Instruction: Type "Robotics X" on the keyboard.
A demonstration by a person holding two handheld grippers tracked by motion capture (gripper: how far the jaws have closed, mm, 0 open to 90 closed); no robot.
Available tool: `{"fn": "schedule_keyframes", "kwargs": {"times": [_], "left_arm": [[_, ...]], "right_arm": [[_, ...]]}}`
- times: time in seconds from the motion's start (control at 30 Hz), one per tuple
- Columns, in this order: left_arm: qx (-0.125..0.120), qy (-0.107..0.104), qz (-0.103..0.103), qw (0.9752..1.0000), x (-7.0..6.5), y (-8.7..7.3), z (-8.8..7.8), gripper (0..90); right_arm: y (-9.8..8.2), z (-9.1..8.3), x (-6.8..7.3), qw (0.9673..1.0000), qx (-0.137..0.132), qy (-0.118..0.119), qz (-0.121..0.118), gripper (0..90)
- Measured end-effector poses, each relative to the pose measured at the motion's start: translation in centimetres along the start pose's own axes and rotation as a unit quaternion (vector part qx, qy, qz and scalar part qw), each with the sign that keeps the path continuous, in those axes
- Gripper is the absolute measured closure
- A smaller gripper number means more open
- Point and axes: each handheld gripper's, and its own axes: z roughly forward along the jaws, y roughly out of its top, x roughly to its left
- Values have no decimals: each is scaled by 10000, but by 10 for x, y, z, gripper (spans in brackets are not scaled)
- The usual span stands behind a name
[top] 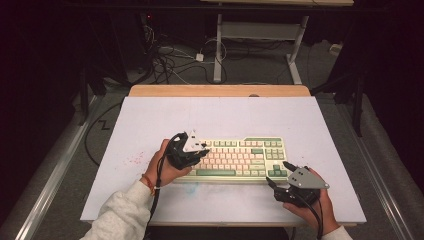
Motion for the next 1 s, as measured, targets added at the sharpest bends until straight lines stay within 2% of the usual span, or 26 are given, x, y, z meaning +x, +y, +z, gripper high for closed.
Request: {"fn": "schedule_keyframes", "kwargs": {"times": [0.23, 0.3, 0.37, 0.43, 0.67, 0.73, 0.77, 0.83, 0.9, 1.0], "left_arm": [[-186, 258, 32, 9995, 2, -10, -13, 612], [-208, 431, 52, 9988, 2, -12, -17, 551], [-246, 446, 53, 9987, 2, -15, -20, 527], [-277, 570, 57, 9980, 2, -18, -23, 476], [-401, 711, 61, 9966, 0, -27, -32, 335], [-414, 685, 52, 9968, 0, -30, -34, 294], [-419, 758, 58, 9962, -1, -31, -35, 279], [-399, 740, 68, 9964, -1, -35, -36, 255], [-401, 851, 95, 9955, -3, -38, -37, 234], [-491, 898, 94, 9947, -5, -44, -42, 215]], "right_arm": [[0, -1, -1, 10000, -5, -5, 17, 279], [0, -1, -1, 10000, -6, -10, 20, 279], [0, -1, -1, 10000, -1, -4, 24, 280], [0, -1, -1, 10000, 0, -9, 10, 280], [0, -1, -1, 10000, 5, -3, 16, 280], [0, -1, -1, 10000, 9, -2, 15, 280], [0, -1, -1, 10000, 14, -1, 14, 280], [0, -1, -1, 10000, 20, 0, 16, 280], [0, -1, -1, 10000, 19, 1, 15, 280], [0, -1, -1, 10000, 24, -1, 16, 280]]}}
